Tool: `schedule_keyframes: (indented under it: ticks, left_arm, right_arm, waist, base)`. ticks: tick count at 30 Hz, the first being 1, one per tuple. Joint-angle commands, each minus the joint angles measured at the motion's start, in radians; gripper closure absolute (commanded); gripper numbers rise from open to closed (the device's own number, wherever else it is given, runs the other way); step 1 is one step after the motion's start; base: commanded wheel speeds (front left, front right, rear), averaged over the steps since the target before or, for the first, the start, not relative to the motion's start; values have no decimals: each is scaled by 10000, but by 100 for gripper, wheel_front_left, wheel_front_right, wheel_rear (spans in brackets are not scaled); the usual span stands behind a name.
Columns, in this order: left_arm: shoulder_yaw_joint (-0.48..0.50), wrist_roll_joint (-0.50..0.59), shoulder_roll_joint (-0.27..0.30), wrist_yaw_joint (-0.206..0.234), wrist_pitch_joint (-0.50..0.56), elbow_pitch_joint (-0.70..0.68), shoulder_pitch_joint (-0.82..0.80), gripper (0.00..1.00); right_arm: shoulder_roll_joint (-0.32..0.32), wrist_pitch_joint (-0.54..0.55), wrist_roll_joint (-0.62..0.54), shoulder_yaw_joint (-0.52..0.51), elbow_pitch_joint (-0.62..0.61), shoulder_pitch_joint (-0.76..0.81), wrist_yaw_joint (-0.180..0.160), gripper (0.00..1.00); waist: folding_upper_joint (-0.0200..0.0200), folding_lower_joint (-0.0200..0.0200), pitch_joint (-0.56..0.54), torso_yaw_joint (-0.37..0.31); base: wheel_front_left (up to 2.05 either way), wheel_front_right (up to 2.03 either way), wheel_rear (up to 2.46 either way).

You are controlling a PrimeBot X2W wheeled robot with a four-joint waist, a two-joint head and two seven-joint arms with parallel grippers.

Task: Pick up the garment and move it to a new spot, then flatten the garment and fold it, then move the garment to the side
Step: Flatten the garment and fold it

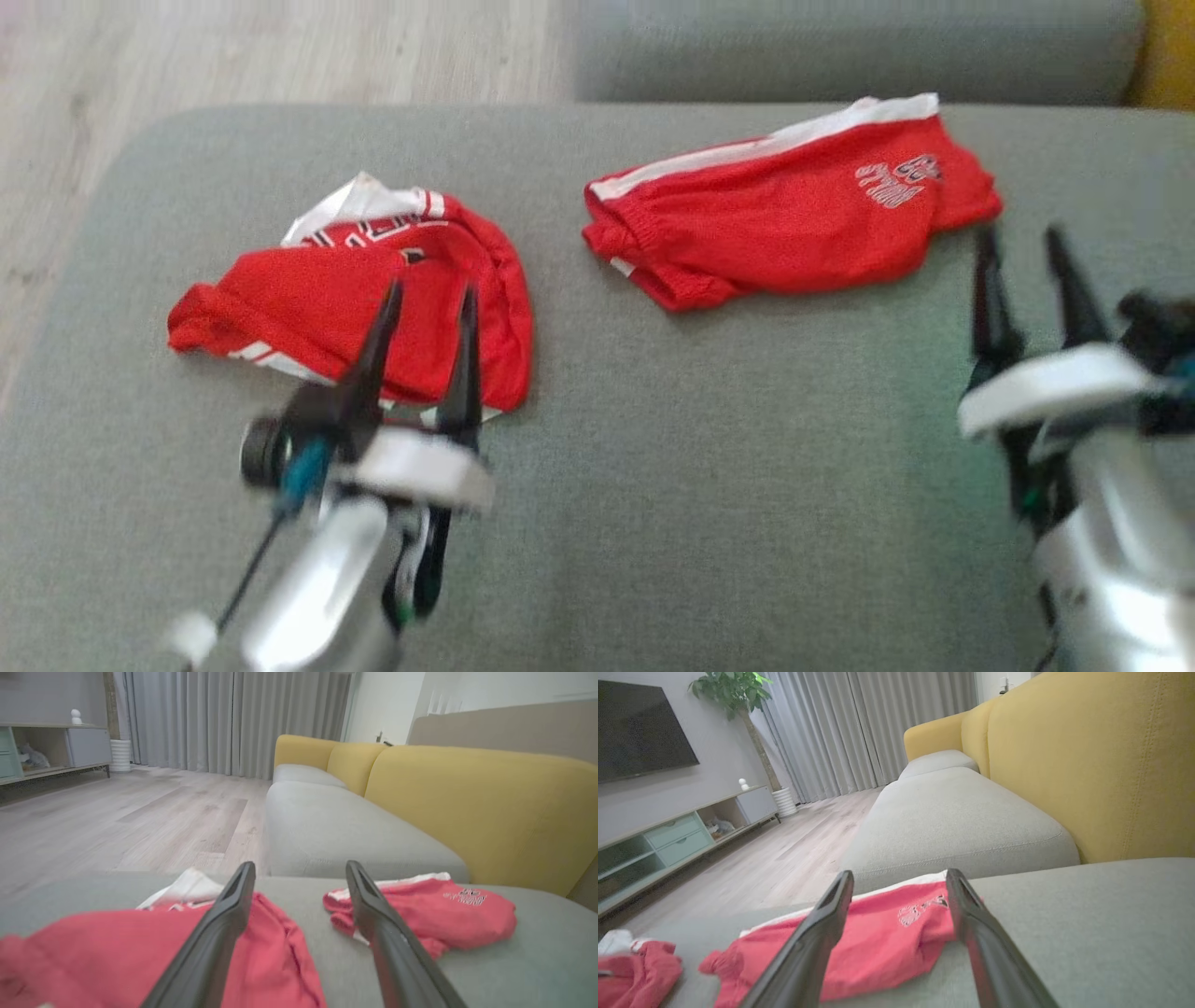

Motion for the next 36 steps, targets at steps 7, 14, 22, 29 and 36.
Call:
schedule_keyframes:
  ticks: [7, 14, 22, 29, 36]
  left_arm:
    - [1326, 927, -199, -31, -63, -758, 2291, 0]
    - [1882, 1570, -714, -474, -64, -771, 2701, 0]
    - [2095, 2134, -1013, -878, -64, -764, 2086, 0]
    - [2008, 2290, -1128, -1103, -64, -759, 1320, 0]
    - [1880, 2078, -1142, -1059, -64, -862, 909, 0]
  right_arm:
    - [1309, -62, -1060, -617, -1347, 2345, -9, 0]
    - [1565, 120, -1318, -816, -1938, 2930, -9, 0]
    - [1388, 1242, -1792, -1684, -2415, 1573, -9, 0]
    - [700, 2952, -2522, -3020, -1488, -887, -9, 0]
    - [300, 4116, -3333, -4099, -8, -2838, -9, 0]
  waist:
    - [-1, 4, -794, -353]
    - [-1, 4, -674, -345]
    - [-1, 4, 694, 10]
    - [-1, 4, 2061, 591]
    - [-1, 4, 2758, 1010]
  base:
    - [0, 0, 0]
    - [0, 0, 0]
    - [0, 0, 0]
    - [0, 0, 0]
    - [0, 0, 0]
